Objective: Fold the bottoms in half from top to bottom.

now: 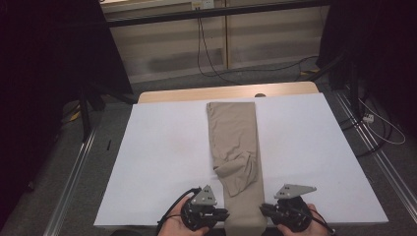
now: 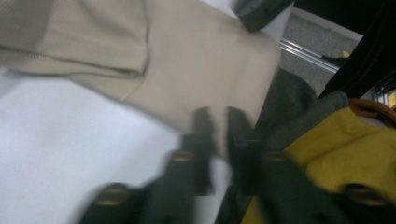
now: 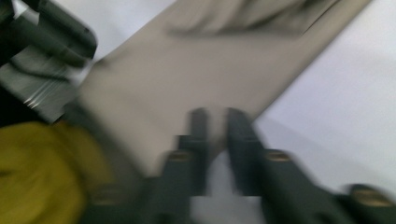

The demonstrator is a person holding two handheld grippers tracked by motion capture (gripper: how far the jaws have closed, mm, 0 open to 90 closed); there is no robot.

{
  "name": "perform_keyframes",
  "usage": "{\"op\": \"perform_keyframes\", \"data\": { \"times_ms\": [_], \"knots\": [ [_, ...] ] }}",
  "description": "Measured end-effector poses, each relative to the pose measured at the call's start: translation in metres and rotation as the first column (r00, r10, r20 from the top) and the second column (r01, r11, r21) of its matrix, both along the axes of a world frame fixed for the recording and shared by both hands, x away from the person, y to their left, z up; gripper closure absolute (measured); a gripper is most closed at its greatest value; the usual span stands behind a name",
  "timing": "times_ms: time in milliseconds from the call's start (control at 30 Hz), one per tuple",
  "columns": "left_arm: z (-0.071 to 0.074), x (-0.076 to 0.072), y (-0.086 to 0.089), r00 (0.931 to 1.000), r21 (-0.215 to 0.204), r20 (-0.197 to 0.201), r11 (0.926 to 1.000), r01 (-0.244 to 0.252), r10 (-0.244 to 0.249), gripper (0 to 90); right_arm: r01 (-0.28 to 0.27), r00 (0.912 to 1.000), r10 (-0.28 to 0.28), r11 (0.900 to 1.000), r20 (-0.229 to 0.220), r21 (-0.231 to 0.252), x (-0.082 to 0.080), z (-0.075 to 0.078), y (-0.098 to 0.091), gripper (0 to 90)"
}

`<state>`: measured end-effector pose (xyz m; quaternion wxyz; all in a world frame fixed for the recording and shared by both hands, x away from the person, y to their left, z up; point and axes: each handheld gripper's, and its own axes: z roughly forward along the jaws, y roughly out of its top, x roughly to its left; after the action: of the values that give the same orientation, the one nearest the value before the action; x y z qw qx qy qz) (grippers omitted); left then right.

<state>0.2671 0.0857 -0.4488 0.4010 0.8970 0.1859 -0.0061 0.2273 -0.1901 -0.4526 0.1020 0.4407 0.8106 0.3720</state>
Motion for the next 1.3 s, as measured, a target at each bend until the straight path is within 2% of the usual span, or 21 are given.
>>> {"op": "perform_keyframes", "data": {
  "times_ms": [33,67,133,167,233,300,367,433,467,500,533,600,733,800,900,1000,1067,1100,1133,1200,1300],
  "knots": [
    [0.001,0.004,0.000,0.9999,-0.004,-0.007,0.9999,-0.015,0.015,65.5,0.005,0.9998,-0.005,1.0000,0.017,0.000,0.007,0.004,-0.001,67.1],
    [0.000,0.008,0.001,0.9993,-0.019,-0.008,0.9991,-0.037,0.036,64.3,-0.002,0.9992,0.002,1.0000,0.040,0.001,0.014,0.008,-0.001,67.0],
    [0.000,0.017,0.002,0.9959,-0.013,0.015,0.9959,-0.089,0.090,52.2,-0.018,0.9941,0.017,0.9998,0.107,0.010,0.032,0.019,0.003,62.3],
    [-0.001,0.023,0.003,0.9941,-0.017,0.015,0.9941,-0.107,0.108,49.6,-0.030,0.9903,0.029,0.9995,0.136,0.007,0.043,0.024,0.006,57.6],
    [-0.003,0.034,0.005,0.9886,-0.021,0.014,0.9885,-0.149,0.150,46.2,-0.029,0.9833,0.025,0.9995,0.180,0.016,0.065,0.033,0.013,54.5],
    [-0.006,0.043,0.005,0.9823,-0.008,0.010,0.9823,-0.187,0.187,38.8,-0.042,0.9783,0.033,0.9984,0.205,0.038,0.086,0.038,0.022,48.1],
    [-0.008,0.049,0.005,0.9761,-0.012,0.006,0.9760,-0.217,0.217,34.9,-0.043,0.9725,0.037,0.9988,0.230,0.025,0.102,0.038,0.032,44.6],
    [-0.009,0.051,0.005,0.9750,-0.003,0.018,0.9751,-0.222,0.222,32.8,-0.024,0.9712,0.026,0.9996,0.237,-0.014,0.114,0.032,0.039,48.7],
    [-0.009,0.051,0.005,0.9754,-0.004,0.019,0.9756,-0.220,0.220,32.6,-0.012,0.9747,0.015,0.9998,0.223,-0.014,0.117,0.028,0.041,64.4],
    [-0.008,0.050,0.006,0.9755,-0.009,0.019,0.9757,-0.219,0.219,32.3,-0.022,0.9771,0.023,0.9997,0.212,-0.005,0.118,0.025,0.042,79.9],
    [-0.008,0.049,0.006,0.9742,-0.017,0.023,0.9744,-0.224,0.225,32.2,-0.024,0.9778,0.024,0.9997,0.208,-0.001,0.115,0.023,0.042,88.0],
    [-0.006,0.048,0.007,0.9765,-0.026,0.027,0.9767,-0.213,0.214,32.0,-0.048,0.9824,0.046,0.9988,0.181,0.007,0.105,0.023,0.039,89.5],
    [-0.006,0.046,0.007,0.9750,-0.033,0.044,0.9757,-0.217,0.218,31.7,-0.087,0.9828,0.077,0.9947,0.168,0.054,0.073,0.029,0.029,89.9],
    [-0.005,0.045,0.005,0.9773,-0.037,0.051,0.9783,-0.204,0.206,30.5,-0.097,0.9861,0.086,0.9929,0.142,0.068,0.058,0.028,0.023,89.9],
    [-0.004,0.041,-0.002,0.9822,-0.040,0.073,0.9846,-0.170,0.173,29.2,-0.114,0.9886,0.109,0.9922,0.104,0.049,0.040,0.019,0.016,89.9],
    [-0.003,0.039,-0.012,0.9885,-0.042,0.072,0.9906,-0.130,0.133,31.4,-0.127,0.9895,0.124,0.9911,0.075,0.040,0.031,0.013,0.012,89.8],
    [0.000,0.035,-0.018,0.9882,-0.043,0.108,0.9935,-0.105,0.109,33.6,-0.123,0.9901,0.118,0.9900,0.076,0.069,0.029,0.015,0.009,89.8],
    [0.001,0.034,-0.021,0.9899,-0.057,0.108,0.9947,-0.086,0.092,35.0,-0.121,0.9896,0.114,0.9897,0.088,0.077,0.031,0.019,0.009,89.8],
    [0.003,0.034,-0.023,0.9921,-0.065,0.100,0.9955,-0.069,0.076,36.5,-0.115,0.9890,0.105,0.9891,0.104,0.092,0.033,0.024,0.009,89.9],
    [0.003,0.035,-0.029,0.9943,-0.066,0.095,0.9969,-0.043,0.049,37.9,-0.115,0.9884,0.097,0.9808,0.117,0.158,0.042,0.036,0.009,89.9],
    [0.002,0.038,-0.034,0.9985,-0.091,0.051,0.9958,-0.013,0.018,50.3,-0.102,0.9829,0.065,0.9715,0.172,0.214,0.058,0.054,0.011,89.9]
  ]
}}
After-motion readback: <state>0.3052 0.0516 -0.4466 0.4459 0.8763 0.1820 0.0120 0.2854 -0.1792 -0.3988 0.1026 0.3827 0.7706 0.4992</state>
